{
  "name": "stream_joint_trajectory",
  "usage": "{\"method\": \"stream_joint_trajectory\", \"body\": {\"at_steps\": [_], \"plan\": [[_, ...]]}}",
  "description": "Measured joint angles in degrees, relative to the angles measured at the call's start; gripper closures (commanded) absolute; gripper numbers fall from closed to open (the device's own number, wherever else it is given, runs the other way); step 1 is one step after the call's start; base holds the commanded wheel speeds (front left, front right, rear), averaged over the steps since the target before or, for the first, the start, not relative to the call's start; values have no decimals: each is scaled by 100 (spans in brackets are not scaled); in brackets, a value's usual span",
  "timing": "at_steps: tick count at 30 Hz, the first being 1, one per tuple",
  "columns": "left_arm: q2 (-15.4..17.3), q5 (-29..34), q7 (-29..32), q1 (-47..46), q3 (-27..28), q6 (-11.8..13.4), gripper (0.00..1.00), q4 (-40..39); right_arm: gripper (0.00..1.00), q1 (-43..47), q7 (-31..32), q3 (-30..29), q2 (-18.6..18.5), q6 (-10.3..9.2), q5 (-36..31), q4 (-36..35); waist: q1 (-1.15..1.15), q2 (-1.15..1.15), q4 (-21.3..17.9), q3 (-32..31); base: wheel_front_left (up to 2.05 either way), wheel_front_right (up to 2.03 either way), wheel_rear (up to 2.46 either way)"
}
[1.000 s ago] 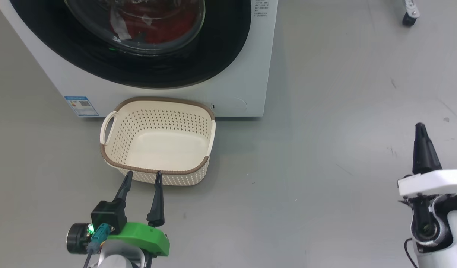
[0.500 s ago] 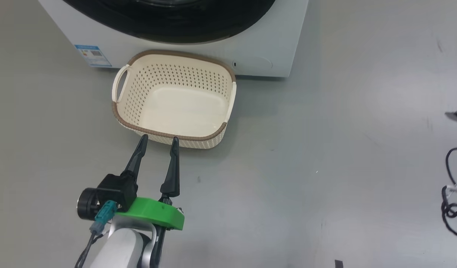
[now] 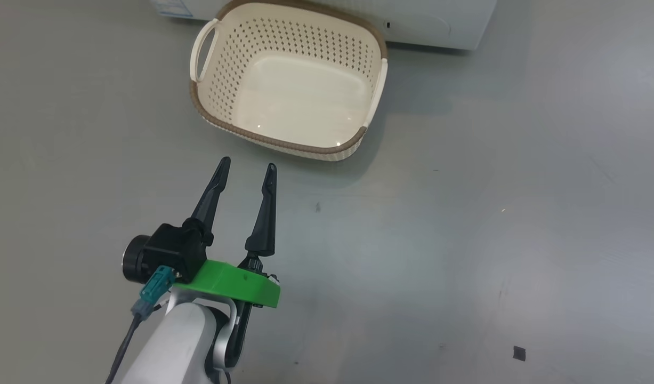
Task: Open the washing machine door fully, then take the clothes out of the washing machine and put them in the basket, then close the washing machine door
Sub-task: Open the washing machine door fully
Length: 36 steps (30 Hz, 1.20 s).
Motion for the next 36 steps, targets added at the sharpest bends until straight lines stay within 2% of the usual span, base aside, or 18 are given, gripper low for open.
{"method": "stream_joint_trajectory", "body": {"at_steps": [11, 17, 24, 36], "plan": [[-5, -9, 0, -91, -45, 1, 0, -76, 100, -955, 549, 187, 1, -257, 325, 335, 0, 0, 430, 510, 0, 0, 0], [-19, -60, 0, -168, -89, 1, 0, -129, 100, -1349, 759, 231, 20, -323, 437, 449, 0, 0, 560, 685, 0, 0, 0], [-26, -67, 0, -209, -138, 1, 0, -194, 100, -1837, 953, 246, 79, -514, 576, 688, 0, 0, 698, 891, 0, 0, 0], [-43, -214, 0, -240, -270, 1, 0, -322, 100, -2621, 1096, 208, 147, -615, 698, 1000, 0, 0, 938, 1184, 0, 0, 0]]}}
